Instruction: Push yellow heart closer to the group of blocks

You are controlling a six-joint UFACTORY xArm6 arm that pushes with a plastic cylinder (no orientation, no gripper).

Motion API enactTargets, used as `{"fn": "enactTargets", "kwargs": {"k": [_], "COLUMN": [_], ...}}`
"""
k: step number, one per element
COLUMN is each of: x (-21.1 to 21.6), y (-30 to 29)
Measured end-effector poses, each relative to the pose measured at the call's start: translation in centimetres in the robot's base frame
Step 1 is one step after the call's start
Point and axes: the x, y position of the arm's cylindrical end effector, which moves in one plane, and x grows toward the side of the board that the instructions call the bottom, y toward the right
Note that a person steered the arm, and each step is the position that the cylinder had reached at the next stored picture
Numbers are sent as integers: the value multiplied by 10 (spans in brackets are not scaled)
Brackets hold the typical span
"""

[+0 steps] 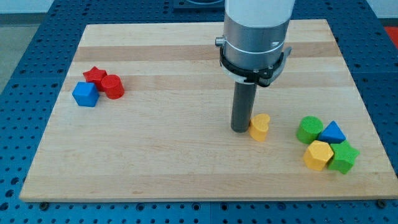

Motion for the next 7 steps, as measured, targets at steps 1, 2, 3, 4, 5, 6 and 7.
{"fn": "enactTargets", "kwargs": {"k": [1,2,3,4,5,6,7], "x": [-2,-3,-3,-3,-3,1,5], "y": [1,10,29,43,57,63,65]}}
